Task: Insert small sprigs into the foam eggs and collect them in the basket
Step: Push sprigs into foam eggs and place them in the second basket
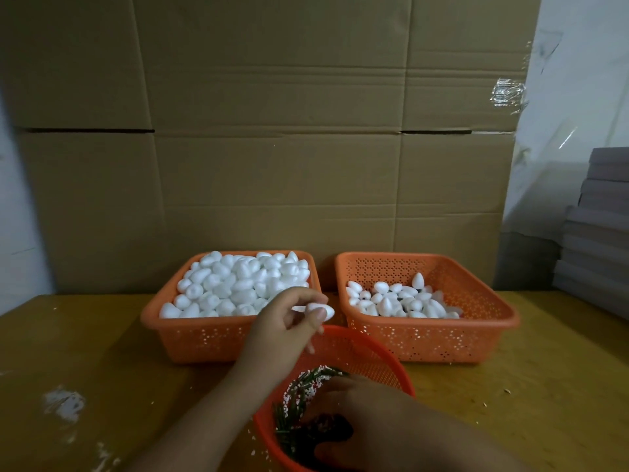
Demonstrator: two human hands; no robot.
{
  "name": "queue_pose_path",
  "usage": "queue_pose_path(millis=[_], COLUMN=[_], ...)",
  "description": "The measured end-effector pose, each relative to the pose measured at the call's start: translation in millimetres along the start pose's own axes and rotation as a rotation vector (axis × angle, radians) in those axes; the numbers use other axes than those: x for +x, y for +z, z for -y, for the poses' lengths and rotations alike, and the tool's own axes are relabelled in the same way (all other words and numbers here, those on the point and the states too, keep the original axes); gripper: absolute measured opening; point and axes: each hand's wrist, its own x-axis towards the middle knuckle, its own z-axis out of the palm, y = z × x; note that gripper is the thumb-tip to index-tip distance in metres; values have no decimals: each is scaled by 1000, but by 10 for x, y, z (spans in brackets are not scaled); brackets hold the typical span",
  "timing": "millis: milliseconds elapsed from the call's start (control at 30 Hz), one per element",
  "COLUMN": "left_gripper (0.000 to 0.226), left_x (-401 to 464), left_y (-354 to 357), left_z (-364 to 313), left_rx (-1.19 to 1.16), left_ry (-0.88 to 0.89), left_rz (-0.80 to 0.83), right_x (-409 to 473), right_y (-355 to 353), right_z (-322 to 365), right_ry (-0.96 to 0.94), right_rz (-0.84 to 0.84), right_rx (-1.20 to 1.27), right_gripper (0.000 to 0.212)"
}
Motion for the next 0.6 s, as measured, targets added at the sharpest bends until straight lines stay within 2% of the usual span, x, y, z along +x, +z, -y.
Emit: queue_pose_path(millis=[167,267,367,533,600], left_gripper=[17,32,37,13,11], left_x=[-52,-53,-63,-48,-47], left_y=[1,-13,-13,-1,-7], left_z=[65,67,54,104,120], left_rx=[-120,-89,-68,-63,-71], left_ry=[-84,-61,-56,-54,-58], left_rz=[65,96,131,129,137], right_x=[-1,-17,-28,-24,-26], right_y=[-67,-82,-95,-118,-120], right_z=[43,68,88,101,99], right_ry=[6,28,35,35,42], right_rz=[-13,-11,-12,-8,-10], right_rx=[39,48,29,25,29], right_gripper=[42,44,43,38,38])
